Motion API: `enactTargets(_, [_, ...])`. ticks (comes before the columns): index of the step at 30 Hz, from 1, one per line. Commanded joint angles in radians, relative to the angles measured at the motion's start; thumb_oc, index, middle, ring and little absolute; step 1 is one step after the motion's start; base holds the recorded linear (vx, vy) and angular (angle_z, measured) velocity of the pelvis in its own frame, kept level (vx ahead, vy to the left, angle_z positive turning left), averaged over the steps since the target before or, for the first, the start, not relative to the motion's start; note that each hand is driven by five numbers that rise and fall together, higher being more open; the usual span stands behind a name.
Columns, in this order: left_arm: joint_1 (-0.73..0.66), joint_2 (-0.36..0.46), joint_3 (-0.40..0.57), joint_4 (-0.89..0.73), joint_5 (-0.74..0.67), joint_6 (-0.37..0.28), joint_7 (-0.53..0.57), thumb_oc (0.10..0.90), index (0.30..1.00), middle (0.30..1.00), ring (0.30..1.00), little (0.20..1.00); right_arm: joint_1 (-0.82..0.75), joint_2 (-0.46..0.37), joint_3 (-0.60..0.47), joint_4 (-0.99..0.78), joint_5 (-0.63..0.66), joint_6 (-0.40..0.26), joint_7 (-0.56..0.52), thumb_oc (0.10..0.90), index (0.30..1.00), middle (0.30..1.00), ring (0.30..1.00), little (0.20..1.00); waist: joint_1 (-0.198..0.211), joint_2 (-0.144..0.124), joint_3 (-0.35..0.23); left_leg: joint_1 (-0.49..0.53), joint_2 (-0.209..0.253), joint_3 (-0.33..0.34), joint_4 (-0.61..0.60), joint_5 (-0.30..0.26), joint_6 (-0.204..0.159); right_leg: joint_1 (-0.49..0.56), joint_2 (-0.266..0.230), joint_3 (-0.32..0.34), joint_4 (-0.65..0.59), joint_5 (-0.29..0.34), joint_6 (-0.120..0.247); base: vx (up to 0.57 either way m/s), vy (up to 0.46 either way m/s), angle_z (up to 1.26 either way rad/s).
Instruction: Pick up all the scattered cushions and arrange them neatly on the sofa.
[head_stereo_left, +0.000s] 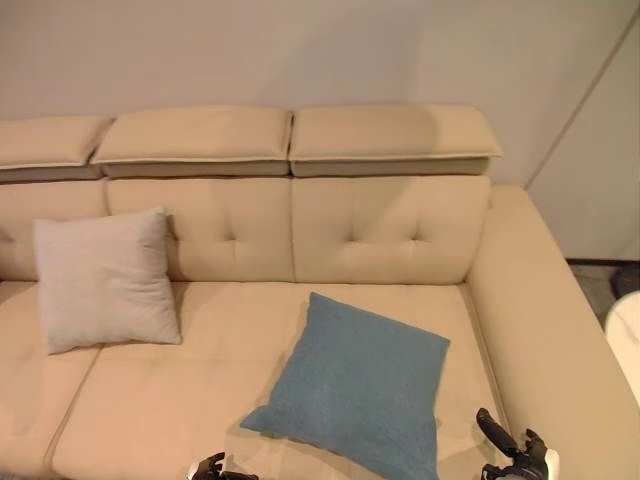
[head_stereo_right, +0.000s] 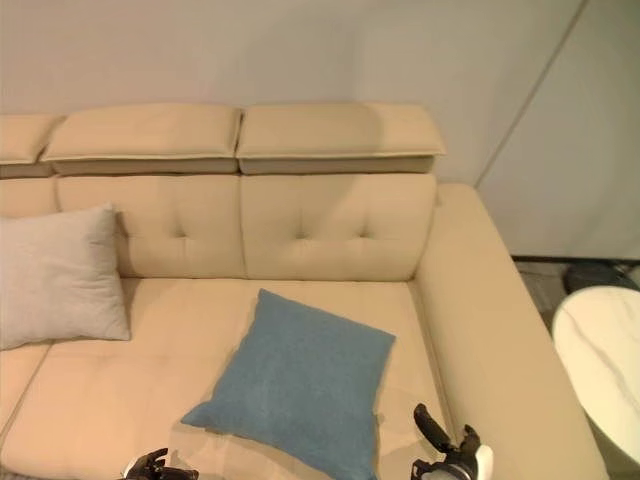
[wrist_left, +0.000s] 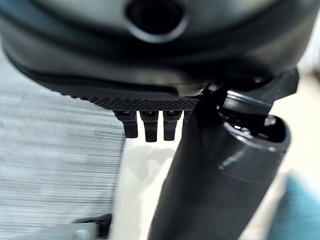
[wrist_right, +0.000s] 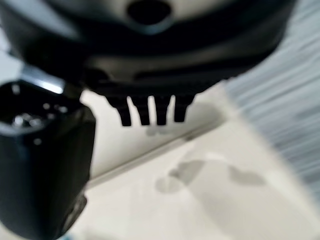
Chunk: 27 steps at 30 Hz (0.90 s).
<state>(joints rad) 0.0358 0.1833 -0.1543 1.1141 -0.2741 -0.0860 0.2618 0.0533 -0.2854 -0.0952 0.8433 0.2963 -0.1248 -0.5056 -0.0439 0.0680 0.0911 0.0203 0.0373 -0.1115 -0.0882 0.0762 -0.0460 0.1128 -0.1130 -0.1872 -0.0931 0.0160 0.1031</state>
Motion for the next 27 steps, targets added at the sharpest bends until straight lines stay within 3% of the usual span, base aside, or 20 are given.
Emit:
enactTargets(1, [-0.101, 0.076, 0.018, -0.039, -0.035, -0.088, 0.066, 0.800, 0.900, 0.900, 0.900, 0.900, -0.054, -0.029, 0.002, -0.164, -0.005, -0.120, 0.000, 0.800, 0.900, 0.900, 0.900, 0.900, 0.028, -0.038, 0.005, -0.027, -0.040, -0.022, 0.126, -0.176, 0.010, -0.071, -0.006, -0.008, 0.120, -0.132, 0.007, -0.12, -0.010, 0.56])
enactTargets(2, [-0.120, 0.075, 0.021, -0.060, -0.051, -0.091, 0.074, 0.800, 0.900, 0.900, 0.900, 0.900, -0.045, -0.025, 0.006, -0.210, -0.008, -0.129, 0.000, 0.800, 0.900, 0.900, 0.900, 0.900, 0.021, -0.044, 0.019, -0.073, -0.030, 0.015, 0.156, -0.172, 0.001, -0.077, -0.017, -0.039, 0.117, -0.133, 0.004, -0.17, 0.002, 0.77])
enactTargets(3, [-0.137, 0.071, 0.025, -0.081, -0.065, -0.102, 0.083, 0.800, 0.900, 0.900, 0.900, 0.900, -0.038, -0.021, 0.009, -0.252, -0.010, -0.133, -0.004, 0.800, 0.900, 0.900, 0.900, 0.900, 0.006, -0.046, 0.023, -0.102, -0.003, 0.101, 0.182, -0.174, -0.006, -0.082, -0.030, -0.074, 0.111, -0.133, 0.004, -0.15, 0.029, 0.91])
enactTargets(5, [-0.152, 0.061, 0.020, -0.120, -0.052, -0.108, 0.099, 0.800, 0.900, 0.900, 0.900, 0.900, -0.012, -0.017, 0.017, -0.326, -0.025, -0.131, -0.010, 0.800, 0.900, 0.900, 0.900, 0.900, -0.021, -0.036, 0.012, -0.080, 0.058, 0.252, 0.151, -0.172, -0.004, -0.086, -0.034, -0.117, 0.103, -0.139, 0.000, -0.03, 0.025, 0.90])
enactTargets(6, [-0.170, 0.056, -0.004, -0.134, -0.026, -0.104, 0.119, 0.800, 0.900, 0.900, 0.900, 0.900, -0.007, -0.017, 0.018, -0.346, -0.040, -0.131, -0.033, 0.800, 0.900, 0.900, 0.900, 0.900, -0.033, -0.035, 0.020, -0.098, 0.094, 0.308, 0.169, -0.142, -0.015, -0.074, -0.036, -0.141, 0.099, -0.144, -0.005, 0.06, -0.004, 0.78])
enactTargets(9, [-0.196, 0.051, -0.016, -0.160, -0.009, -0.108, 0.131, 0.800, 0.900, 0.900, 0.900, 0.900, 0.023, -0.011, 0.008, -0.406, -0.078, -0.123, -0.049, 0.800, 0.900, 0.900, 0.900, 0.900, -0.042, -0.030, 0.009, -0.092, 0.105, 0.320, 0.124, -0.126, -0.026, -0.057, -0.033, -0.173, 0.083, -0.140, -0.003, 0.07, -0.003, 0.87])
enactTargets(10, [-0.194, 0.069, 0.005, -0.169, -0.006, -0.107, 0.126, 0.800, 0.900, 0.900, 0.900, 0.900, 0.029, -0.059, -0.074, -0.367, -0.022, -0.097, 0.013, 0.800, 0.900, 0.900, 0.900, 0.900, -0.049, -0.033, -0.008, -0.076, 0.098, 0.314, 0.098, -0.122, -0.029, -0.043, -0.030, -0.178, 0.071, -0.137, -0.002, 0.21, 0.009, 0.49])
enactTargets(12, [-0.208, 0.093, 0.012, -0.218, 0.000, -0.119, 0.127, 0.800, 0.900, 0.900, 0.900, 0.900, 0.013, -0.075, -0.087, -0.261, -0.014, -0.109, 0.014, 0.800, 0.900, 0.900, 0.900, 0.900, -0.061, -0.037, -0.016, -0.037, 0.091, 0.333, 0.048, -0.115, -0.027, -0.032, -0.024, -0.164, 0.053, -0.133, 0.004, 0.18, 0.025, 0.25])
enactTargets(19, [-0.256, 0.160, -0.009, -0.343, 0.010, -0.123, 0.092, 0.800, 0.900, 0.900, 0.900, 0.900, -0.132, -0.183, -0.094, 0.052, -0.003, -0.075, 0.003, 0.800, 0.900, 0.900, 0.900, 0.900, -0.035, -0.038, 0.002, -0.013, 0.080, 0.345, 0.035, -0.126, -0.018, -0.031, -0.020, -0.143, 0.037, -0.127, 0.011, 0.06, 0.015, -0.01])
enactTargets(27, [-0.320, 0.188, 0.003, -0.446, -0.055, -0.148, 0.092, 0.800, 0.900, 0.900, 0.900, 0.900, -0.136, -0.216, -0.097, 0.074, -0.022, -0.046, -0.010, 0.800, 0.900, 0.900, 0.900, 0.900, -0.037, -0.026, 0.022, -0.028, 0.069, 0.337, 0.044, -0.135, -0.013, -0.046, -0.022, -0.130, 0.033, -0.118, 0.016, 0.01, 0.018, -0.08])
